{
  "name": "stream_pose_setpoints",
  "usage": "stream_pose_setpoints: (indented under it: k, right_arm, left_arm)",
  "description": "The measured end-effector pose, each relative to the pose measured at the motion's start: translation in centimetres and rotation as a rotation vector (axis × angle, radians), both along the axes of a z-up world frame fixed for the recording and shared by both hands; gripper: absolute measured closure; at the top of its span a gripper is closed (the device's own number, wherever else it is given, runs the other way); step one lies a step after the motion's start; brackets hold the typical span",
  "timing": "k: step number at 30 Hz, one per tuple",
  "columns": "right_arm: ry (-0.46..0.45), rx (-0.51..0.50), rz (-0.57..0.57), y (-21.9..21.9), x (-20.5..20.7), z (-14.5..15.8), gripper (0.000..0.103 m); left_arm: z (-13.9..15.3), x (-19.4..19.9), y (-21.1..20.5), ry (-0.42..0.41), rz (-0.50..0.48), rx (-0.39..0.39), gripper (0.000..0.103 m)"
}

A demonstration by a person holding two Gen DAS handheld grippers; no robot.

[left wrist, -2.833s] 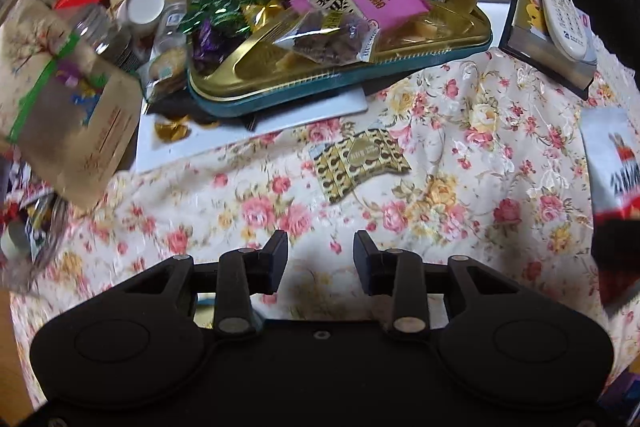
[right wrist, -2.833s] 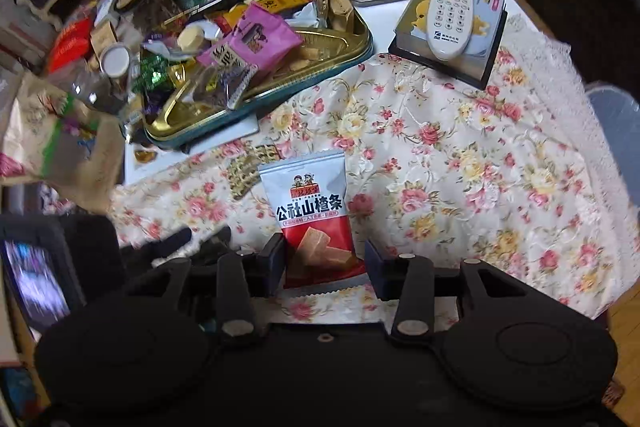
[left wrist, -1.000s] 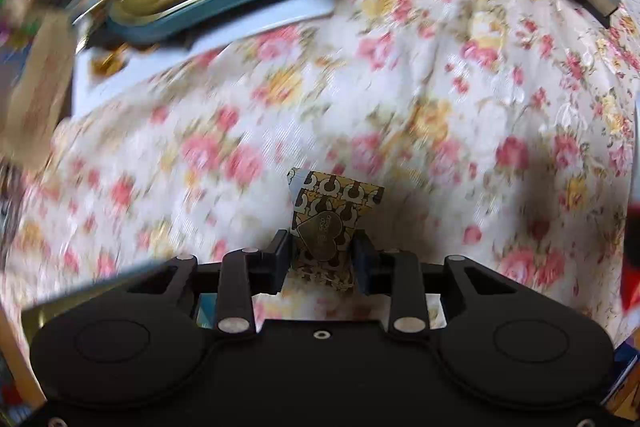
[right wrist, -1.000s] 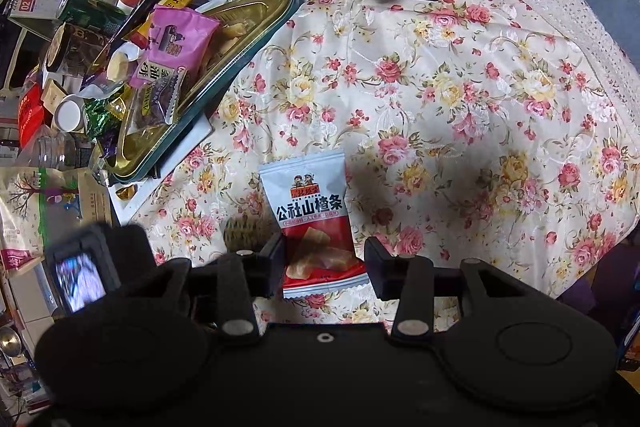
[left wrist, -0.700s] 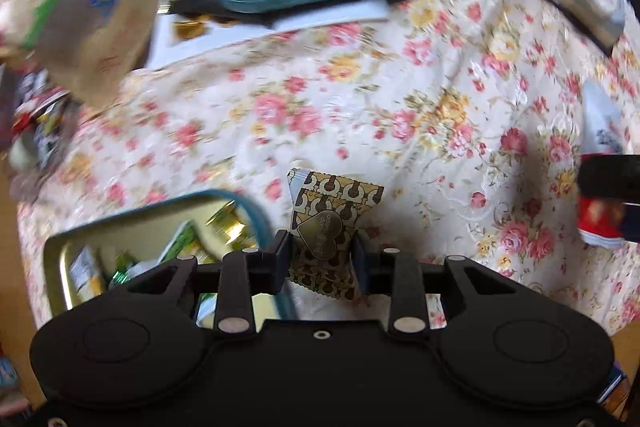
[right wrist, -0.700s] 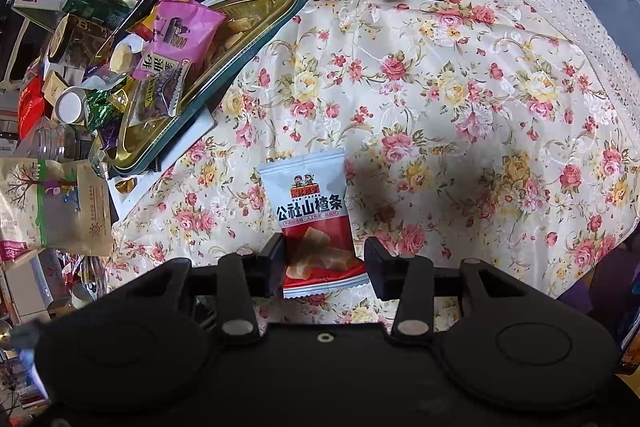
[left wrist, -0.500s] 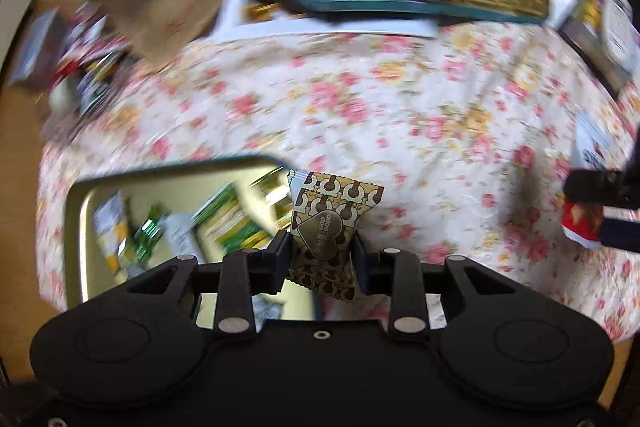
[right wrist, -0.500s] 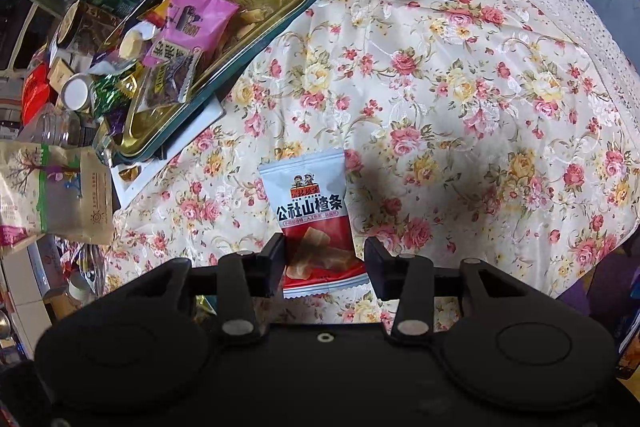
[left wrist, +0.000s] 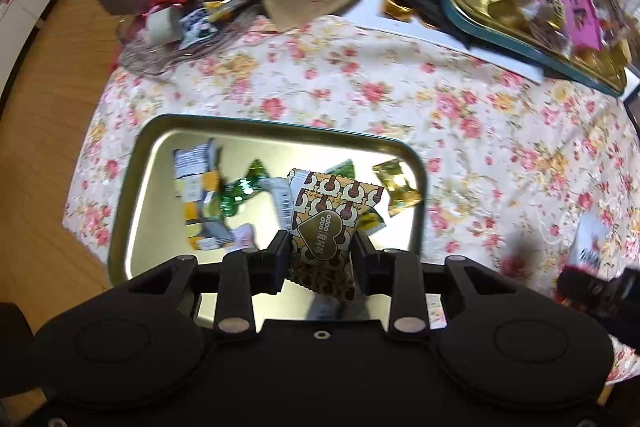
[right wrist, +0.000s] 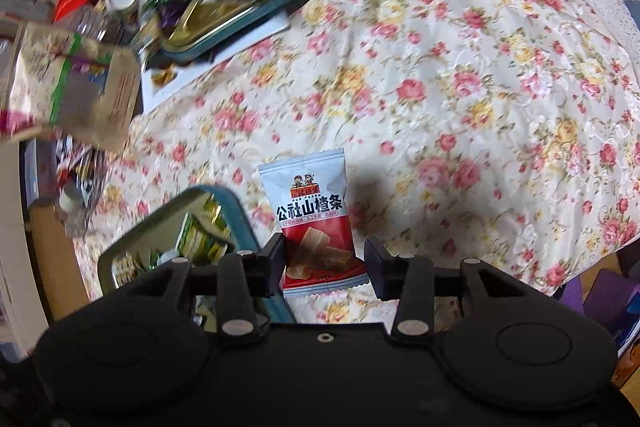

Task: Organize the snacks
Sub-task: 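Carry the patterned candy and red-white packet over the gold tray and release both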

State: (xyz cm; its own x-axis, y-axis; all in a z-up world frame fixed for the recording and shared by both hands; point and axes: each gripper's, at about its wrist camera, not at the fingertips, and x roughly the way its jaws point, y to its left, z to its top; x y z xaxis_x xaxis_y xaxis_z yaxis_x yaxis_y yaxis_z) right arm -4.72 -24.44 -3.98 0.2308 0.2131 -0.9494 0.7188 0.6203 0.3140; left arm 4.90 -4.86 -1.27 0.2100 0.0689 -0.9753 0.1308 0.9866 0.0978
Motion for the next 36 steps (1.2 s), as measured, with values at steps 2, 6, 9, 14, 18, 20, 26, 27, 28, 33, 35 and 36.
stream_pose_setpoints:
  k: [2, 6, 9, 14, 18, 20, 26, 27, 28, 33, 35, 36]
  right_arm:
    - [0.0, -0.009, 0.029, 1.2, 0.2, 0.0, 0.058]
    - [-0.001, -0.03, 0.072, 3.1, 0.3, 0.1, 0.058]
    - [-0.013, -0.036, 0.09, 4.0, 0.4, 0.3, 0.058]
    - [-0.023, -0.053, 0.107, 5.6, 1.1, 0.5, 0.058]
    - [-0.041, -0.057, 0.131, 7.5, 2.1, 1.0, 0.058]
    - [-0.058, -0.061, 0.154, 8.7, 2.9, 1.3, 0.058]
    - [-0.135, -0.084, 0.229, 12.3, 4.2, 2.6, 0.058]
    - [-0.148, -0.092, 0.239, 12.7, 4.3, 2.7, 0.058]
    - [-0.159, -0.101, 0.248, 13.2, 4.4, 2.9, 0.058]
    - [-0.183, -0.122, 0.291, 14.8, 4.4, 3.1, 0.058]
    - [-0.186, -0.128, 0.303, 15.1, 4.4, 3.0, 0.058]
    - [-0.186, -0.131, 0.308, 15.2, 4.4, 3.0, 0.058]
  left_arm:
    - [0.3, 0.0, 1.0, -0.01, 0.012, -0.004, 0.061]
    - [0.8, 0.1, 2.8, -0.024, 0.034, -0.006, 0.061]
    - [1.0, 0.1, 4.1, -0.031, 0.046, -0.007, 0.061]
    - [0.7, 0.3, 6.1, -0.021, 0.079, -0.005, 0.061]
    - [0.4, 0.6, 7.6, -0.014, 0.112, -0.002, 0.061]
    - [0.2, 0.7, 8.4, -0.01, 0.126, 0.002, 0.061]
    - [-0.1, 1.3, 10.6, -0.006, 0.166, 0.022, 0.061]
    - [-0.1, 1.3, 11.0, -0.004, 0.172, 0.015, 0.061]
    - [0.0, 1.4, 11.2, -0.004, 0.175, 0.008, 0.061]
    - [0.6, 1.4, 12.1, -0.014, 0.182, -0.026, 0.061]
    - [1.0, 1.4, 12.2, -0.026, 0.179, -0.039, 0.06]
    - [1.1, 1.5, 12.2, -0.033, 0.184, -0.035, 0.06]
